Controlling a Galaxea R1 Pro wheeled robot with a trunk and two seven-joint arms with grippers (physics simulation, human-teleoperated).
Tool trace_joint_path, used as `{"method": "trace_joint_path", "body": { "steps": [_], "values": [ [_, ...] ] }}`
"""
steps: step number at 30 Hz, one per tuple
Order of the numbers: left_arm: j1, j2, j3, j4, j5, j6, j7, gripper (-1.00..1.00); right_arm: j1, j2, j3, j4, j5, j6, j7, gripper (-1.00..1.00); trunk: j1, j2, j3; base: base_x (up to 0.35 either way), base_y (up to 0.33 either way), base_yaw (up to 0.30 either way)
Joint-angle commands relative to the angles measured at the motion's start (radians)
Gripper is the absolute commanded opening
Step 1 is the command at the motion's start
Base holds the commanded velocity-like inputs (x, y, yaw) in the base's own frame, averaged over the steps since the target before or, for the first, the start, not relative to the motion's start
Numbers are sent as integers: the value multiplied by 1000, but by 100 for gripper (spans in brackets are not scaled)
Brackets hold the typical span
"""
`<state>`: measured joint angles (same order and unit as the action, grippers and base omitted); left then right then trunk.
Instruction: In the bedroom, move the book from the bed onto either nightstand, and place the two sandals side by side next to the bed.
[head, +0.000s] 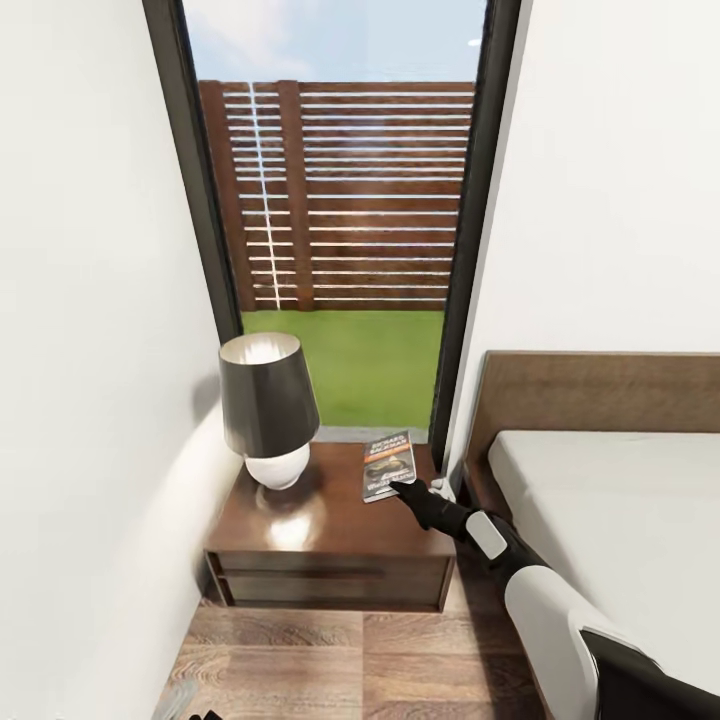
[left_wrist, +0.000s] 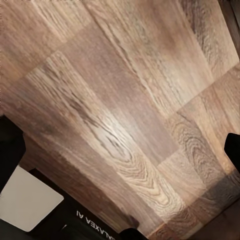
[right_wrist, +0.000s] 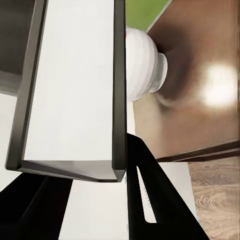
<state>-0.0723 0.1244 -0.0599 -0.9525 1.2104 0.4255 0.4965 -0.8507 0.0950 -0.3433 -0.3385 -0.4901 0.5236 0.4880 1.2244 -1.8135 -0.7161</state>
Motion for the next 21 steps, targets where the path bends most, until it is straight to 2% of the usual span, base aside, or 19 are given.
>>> {"method": "trace_joint_path", "body": {
  "steps": [1, 5, 12, 21],
  "values": [
    [0, 1, -3, -1, 8, -1, 8, 100, -1, 1, -7, -1, -7, 9, 1, -100, 4, -8, -4, 0, 0, 0],
    [0, 2, -3, 1, 7, -15, 8, 100, -1, 1, -4, -2, -4, -4, -2, -100, 19, -36, -17, 0, 0, 0],
    [0, 2, -4, 4, 5, -22, 8, 100, -1, 1, -1, -2, -4, -70, -4, -100, 46, -85, -39, 0, 0, 0],
    [1, 2, -4, 4, 8, -31, 8, 100, -1, -1, 0, -2, -4, -82, 5, -100, 81, -148, -67, 0, 0, 0]
  ]
}}
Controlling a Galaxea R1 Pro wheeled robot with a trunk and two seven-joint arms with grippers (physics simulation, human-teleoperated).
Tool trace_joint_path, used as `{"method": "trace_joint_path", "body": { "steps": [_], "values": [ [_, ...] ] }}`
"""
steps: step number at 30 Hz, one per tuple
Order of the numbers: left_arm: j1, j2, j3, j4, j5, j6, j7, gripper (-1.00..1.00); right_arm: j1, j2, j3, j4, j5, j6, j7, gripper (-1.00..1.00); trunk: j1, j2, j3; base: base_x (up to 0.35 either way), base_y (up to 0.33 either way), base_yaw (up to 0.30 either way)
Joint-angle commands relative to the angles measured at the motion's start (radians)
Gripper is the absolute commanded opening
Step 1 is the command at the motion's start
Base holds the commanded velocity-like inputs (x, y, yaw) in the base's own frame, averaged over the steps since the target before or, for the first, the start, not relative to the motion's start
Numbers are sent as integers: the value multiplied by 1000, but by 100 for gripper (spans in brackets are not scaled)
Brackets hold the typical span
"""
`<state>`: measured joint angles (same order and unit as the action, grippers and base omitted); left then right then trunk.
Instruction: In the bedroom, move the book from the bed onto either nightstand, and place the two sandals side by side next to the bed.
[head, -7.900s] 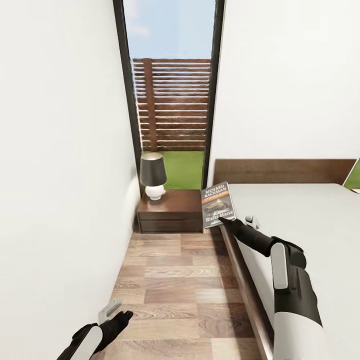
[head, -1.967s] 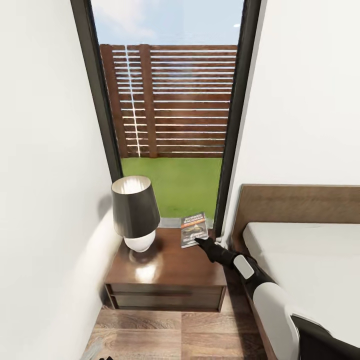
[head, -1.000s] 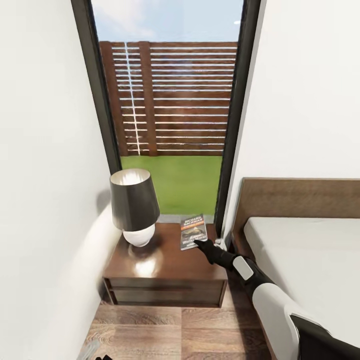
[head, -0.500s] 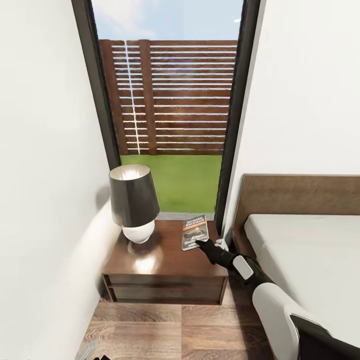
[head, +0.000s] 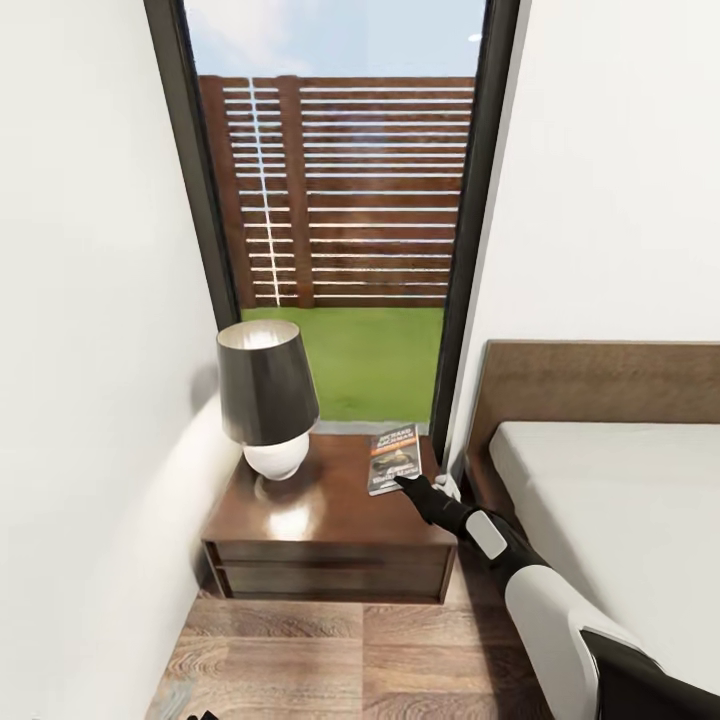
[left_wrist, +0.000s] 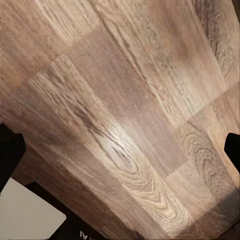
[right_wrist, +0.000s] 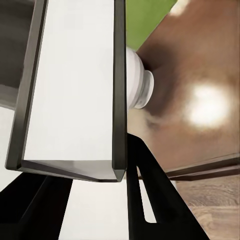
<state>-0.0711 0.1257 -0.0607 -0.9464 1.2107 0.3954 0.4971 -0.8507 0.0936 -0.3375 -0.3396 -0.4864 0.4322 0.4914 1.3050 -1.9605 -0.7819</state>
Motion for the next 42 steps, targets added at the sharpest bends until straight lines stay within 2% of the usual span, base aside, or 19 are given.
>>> {"method": "trace_joint_path", "body": {
  "steps": [1, 28, 40, 42],
  "values": [
    [0, 1, -3, -1, 8, -3, 8, 100, -1, 1, -6, -1, -8, 9, 1, -100, 4, -8, -4, 0, 0, 0],
    [0, 2, -2, 14, 8, -13, 12, 100, -1, 4, -3, -1, -2, 6, -5, -100, 107, -197, -89, 0, 0, 0],
    [0, 2, -2, 18, 6, -14, 9, 100, -4, 3, 78, -1, 3, -2, 2, -100, 153, -281, -126, 0, 0, 0],
    [0, 2, -2, 18, 6, -14, 9, 100, -4, 3, 80, -1, 3, -2, 1, -100, 161, -295, -133, 0, 0, 0]
  ]
}}
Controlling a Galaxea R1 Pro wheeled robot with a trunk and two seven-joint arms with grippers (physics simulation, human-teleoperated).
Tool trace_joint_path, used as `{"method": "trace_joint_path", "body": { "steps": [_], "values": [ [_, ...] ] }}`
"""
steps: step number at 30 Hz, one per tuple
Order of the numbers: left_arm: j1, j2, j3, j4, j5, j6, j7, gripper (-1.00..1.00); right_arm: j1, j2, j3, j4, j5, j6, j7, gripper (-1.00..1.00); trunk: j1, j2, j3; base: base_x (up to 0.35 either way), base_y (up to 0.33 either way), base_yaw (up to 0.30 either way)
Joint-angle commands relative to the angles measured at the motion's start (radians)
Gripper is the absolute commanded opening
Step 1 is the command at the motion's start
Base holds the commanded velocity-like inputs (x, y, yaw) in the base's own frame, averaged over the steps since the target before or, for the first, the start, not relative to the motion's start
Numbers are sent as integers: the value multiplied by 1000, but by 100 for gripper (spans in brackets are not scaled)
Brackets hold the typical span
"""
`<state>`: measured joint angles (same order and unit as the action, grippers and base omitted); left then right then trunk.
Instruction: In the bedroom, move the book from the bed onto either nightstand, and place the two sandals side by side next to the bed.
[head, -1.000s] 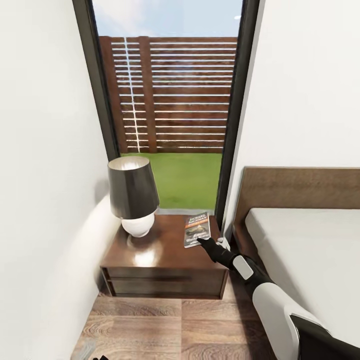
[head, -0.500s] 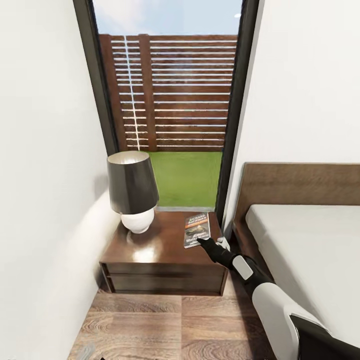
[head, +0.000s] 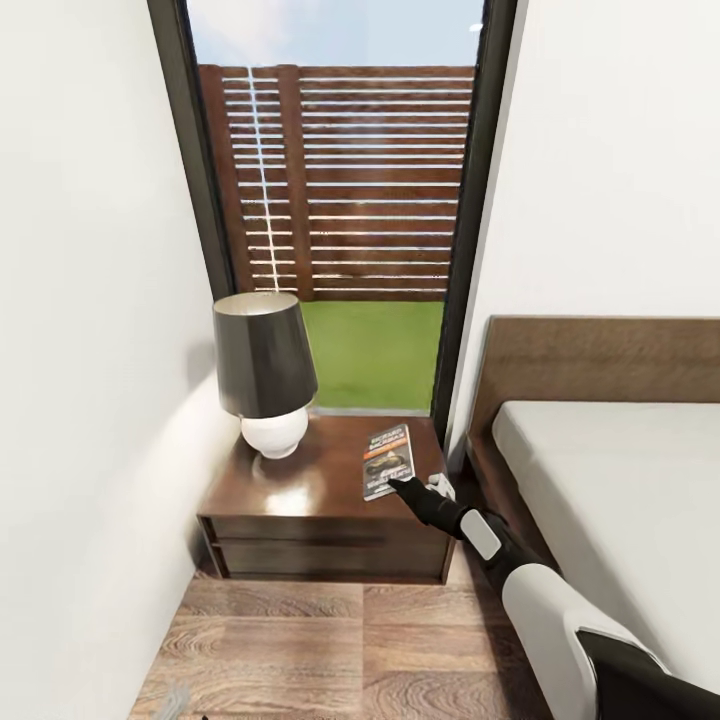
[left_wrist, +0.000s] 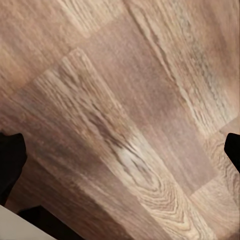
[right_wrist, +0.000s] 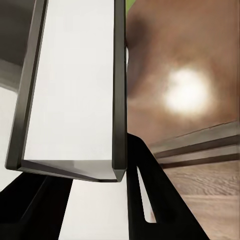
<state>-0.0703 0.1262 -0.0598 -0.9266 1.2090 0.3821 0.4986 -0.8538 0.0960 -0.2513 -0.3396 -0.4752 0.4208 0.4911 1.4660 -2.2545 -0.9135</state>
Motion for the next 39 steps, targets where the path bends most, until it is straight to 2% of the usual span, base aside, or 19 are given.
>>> {"method": "trace_joint_path", "body": {
  "steps": [1, 35, 39],
  "values": [
    [0, 1, -3, -2, 8, 0, 8, 100, -1, 1, -5, -1, -8, 9, 1, -100, 4, -8, -4, 0, 0, 0],
    [-1, 1, -2, 3, 2, -1, 9, 100, -1, 2, -2, -2, -8, 6, -3, -100, 134, -245, -111, 0, 0, 0],
    [-1, 2, -2, 3, 2, 0, 9, 100, -1, 2, -2, -2, -8, 6, -3, -100, 134, -246, -115, 0, 0, 0]
  ]
}}
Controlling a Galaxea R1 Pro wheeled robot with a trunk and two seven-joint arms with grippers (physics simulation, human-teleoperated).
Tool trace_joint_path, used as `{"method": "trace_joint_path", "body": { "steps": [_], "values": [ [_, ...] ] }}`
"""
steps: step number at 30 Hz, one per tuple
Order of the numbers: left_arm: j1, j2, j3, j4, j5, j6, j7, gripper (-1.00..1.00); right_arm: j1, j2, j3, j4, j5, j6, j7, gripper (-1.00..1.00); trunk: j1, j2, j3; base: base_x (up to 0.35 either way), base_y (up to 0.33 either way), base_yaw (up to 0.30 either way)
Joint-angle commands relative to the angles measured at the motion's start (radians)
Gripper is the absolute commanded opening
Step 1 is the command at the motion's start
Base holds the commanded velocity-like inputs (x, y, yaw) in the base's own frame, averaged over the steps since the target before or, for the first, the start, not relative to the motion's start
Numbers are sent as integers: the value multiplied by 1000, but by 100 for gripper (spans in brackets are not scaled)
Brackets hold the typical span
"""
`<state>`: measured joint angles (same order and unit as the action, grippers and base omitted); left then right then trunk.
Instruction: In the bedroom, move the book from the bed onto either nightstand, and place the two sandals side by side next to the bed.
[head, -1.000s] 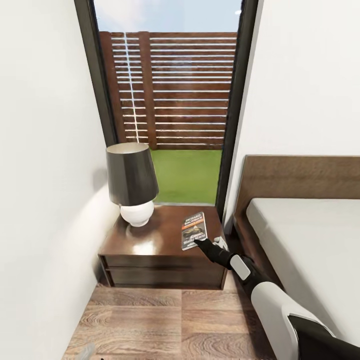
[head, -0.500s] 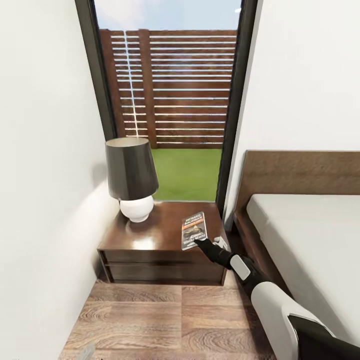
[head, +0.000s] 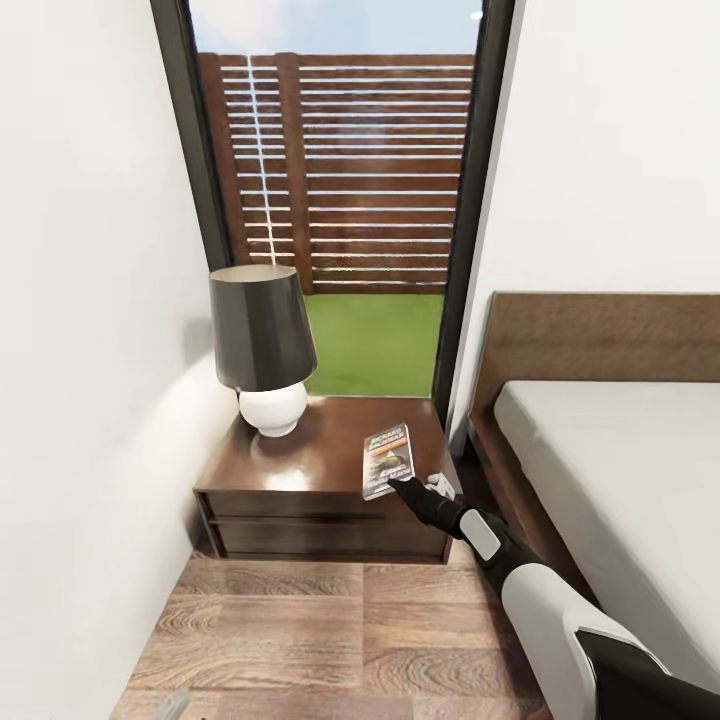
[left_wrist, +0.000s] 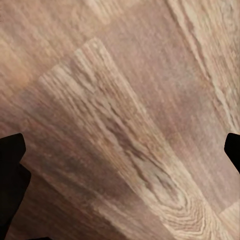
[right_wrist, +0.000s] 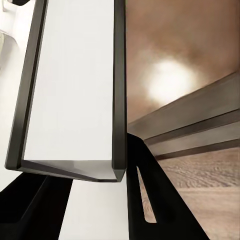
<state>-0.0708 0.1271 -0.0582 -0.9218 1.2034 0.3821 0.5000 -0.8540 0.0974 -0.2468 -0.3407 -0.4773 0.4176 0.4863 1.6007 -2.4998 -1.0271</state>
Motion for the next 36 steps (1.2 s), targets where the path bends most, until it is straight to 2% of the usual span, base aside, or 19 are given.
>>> {"method": "trace_joint_path", "body": {
  "steps": [1, 4, 10, 14, 32, 36],
  "values": [
    [0, 1, -3, -2, 7, 0, 7, 100, 0, 1, -6, -1, -6, 9, 2, -100, 0, 0, -1, 0, 0, 0],
    [0, 1, -9, -2, 6, 1, 7, 100, 0, 0, -6, -1, -6, 9, 1, -100, 0, 0, -1, 0, 0, 0],
    [0, 0, -32, -3, -44, 3, 5, 100, 0, 0, -6, -1, -7, 9, 3, -100, 0, 0, -1, 153, 0, 0],
    [0, 0, -35, -3, -57, 3, 5, 100, 0, 0, -6, -1, -7, 9, 3, -100, 0, 0, -1, 288, 0, 0],
    [0, -4, -41, -7, -63, 3, 5, 100, 0, 1, -6, -1, -7, 9, 3, -100, 0, 0, -1, 317, 0, 0],
    [-1, -9, -2, -6, -40, 2, 6, 100, 0, 1, -6, -1, -7, 9, 2, -100, 0, -1, -5, 94, 0, 0]
  ]
}}
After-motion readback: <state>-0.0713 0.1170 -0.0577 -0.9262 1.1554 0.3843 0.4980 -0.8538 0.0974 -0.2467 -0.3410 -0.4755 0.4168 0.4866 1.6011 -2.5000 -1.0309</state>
